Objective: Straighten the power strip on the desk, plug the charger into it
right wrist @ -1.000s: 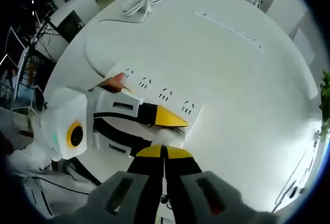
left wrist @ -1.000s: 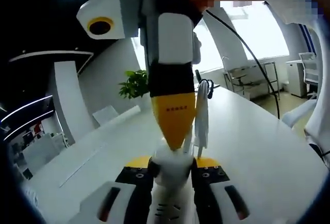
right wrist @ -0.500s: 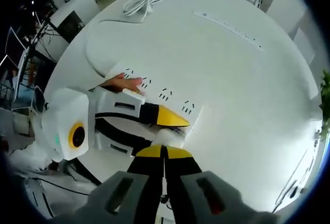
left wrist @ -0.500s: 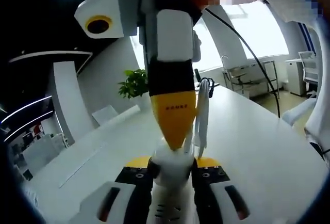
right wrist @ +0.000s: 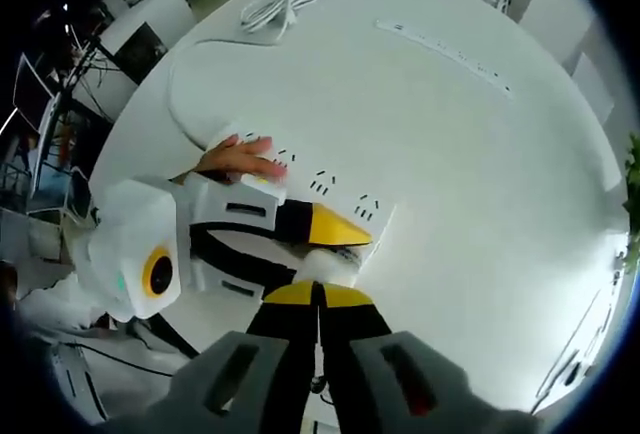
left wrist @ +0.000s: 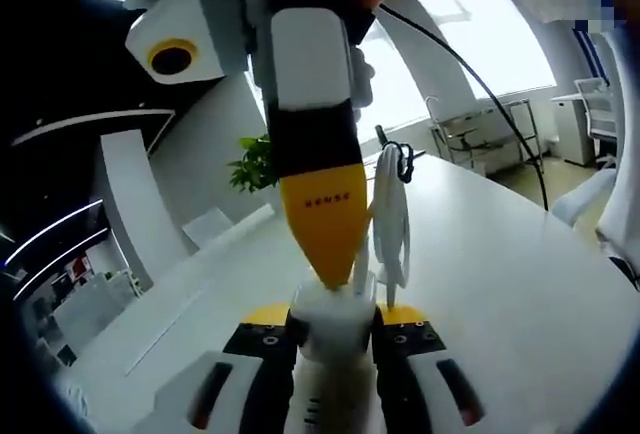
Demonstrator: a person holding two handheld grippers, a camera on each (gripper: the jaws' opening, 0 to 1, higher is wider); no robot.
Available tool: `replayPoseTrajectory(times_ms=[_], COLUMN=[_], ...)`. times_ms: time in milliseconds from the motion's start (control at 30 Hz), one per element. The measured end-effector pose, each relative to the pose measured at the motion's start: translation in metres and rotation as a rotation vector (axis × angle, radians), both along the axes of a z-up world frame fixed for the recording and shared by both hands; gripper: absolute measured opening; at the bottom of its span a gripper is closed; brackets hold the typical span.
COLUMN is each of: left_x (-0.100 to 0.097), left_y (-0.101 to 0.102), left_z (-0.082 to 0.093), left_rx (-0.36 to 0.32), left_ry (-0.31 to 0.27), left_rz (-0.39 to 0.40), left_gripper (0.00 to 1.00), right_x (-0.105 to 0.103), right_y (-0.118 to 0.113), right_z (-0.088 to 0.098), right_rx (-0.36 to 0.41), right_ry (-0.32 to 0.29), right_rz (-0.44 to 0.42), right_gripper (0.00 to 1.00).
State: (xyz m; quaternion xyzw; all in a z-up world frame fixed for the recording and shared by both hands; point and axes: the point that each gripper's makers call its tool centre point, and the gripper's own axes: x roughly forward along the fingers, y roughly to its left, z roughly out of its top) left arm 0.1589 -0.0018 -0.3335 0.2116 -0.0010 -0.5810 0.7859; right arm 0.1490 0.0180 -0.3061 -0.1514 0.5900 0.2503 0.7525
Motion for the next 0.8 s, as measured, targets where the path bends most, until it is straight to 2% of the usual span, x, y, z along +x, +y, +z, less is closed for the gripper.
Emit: replayPoseTrajectory(times_ms=[233, 667, 800], left_x=[0.0003, 0.0011, 0.0011], left_y=[0.0000, -0.0003, 0.0000], left_z=[-0.0004, -0.0014, -0.0018], left_rx=[0.007, 0.005, -0.001], left_ry=[-0.019, -0.007, 0.012], left_rz=[-0.004, -0.003, -0.001], left_gripper=[0.32, 0.32, 0.32], right_x=[0.0007, 0.0023, 0.0072], right_y=[0.0002, -0.0002, -0.0024], right_z=[0.0002, 0.0009, 0.0045], right_rx=[-0.001, -0.008, -0.054], right_ry=[0.004, 0.007, -0.043], right_rz=[-0.005, -0.010, 0.032], right_gripper=[0.01, 0.01, 0.01])
